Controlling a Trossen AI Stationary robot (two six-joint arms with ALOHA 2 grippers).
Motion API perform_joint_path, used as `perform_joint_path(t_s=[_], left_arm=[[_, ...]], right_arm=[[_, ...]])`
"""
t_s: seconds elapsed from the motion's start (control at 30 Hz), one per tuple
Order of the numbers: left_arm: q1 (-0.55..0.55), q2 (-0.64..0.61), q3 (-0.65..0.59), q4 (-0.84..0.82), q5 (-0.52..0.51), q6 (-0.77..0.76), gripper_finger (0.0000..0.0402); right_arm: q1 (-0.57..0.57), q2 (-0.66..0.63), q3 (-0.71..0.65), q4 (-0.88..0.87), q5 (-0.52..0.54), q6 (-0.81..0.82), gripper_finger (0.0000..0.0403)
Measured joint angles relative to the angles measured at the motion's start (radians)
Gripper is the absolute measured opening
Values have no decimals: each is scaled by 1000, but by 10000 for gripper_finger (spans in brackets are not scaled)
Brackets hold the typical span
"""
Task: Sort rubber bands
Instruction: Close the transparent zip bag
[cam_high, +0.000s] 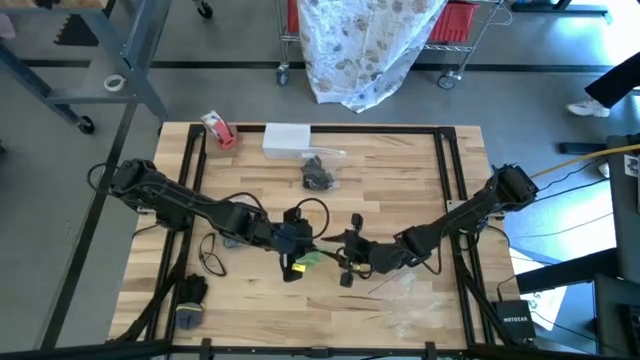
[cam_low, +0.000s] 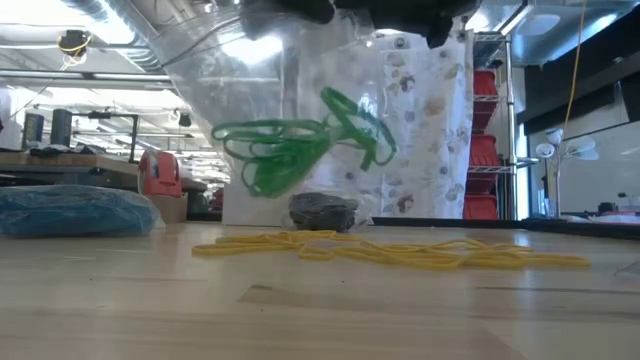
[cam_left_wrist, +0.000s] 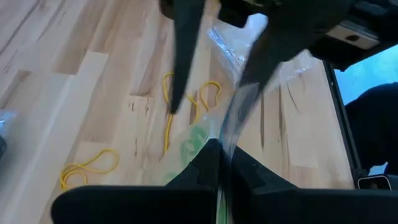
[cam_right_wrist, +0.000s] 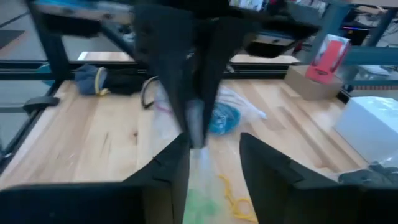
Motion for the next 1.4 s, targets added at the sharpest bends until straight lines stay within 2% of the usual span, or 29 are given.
perform_joint_path(t_s=[0.1, 0.23, 0.3, 0.63, 0.8, 0.93, 1.1, 1.2, 1.4], left_arm=[[0, 0, 0, 4, -1, 2, 0], [0, 0, 0, 7, -2, 7, 0], [0, 0, 0, 8, -4, 7, 0], [2, 0, -2, 17, -5, 18, 0], [4, 0, 1, -38, -28, 5, 0], [-3, 0, 2, -72, -45, -1, 0], [-11, 1, -1, -120, -16, -23, 0], [-7, 0, -1, -111, -27, -25, 0], [-6, 0, -1, -104, -33, -34, 0]], right_arm=[[-9, 0, 0, 0, -12, 0, 97], [-16, 0, 0, -10, -34, -5, 28], [-18, 0, 0, -16, -37, -19, 8], [-18, 8, 0, -14, 9, -25, 1], [-19, 10, 0, -26, 32, -25, 0], [-13, 11, 0, -33, 115, -24, 0], [-4, 10, 0, -36, 232, -24, 0], [1, 9, 0, -39, 199, -26, 0], [1, 7, 0, -70, 38, 4, 2]])
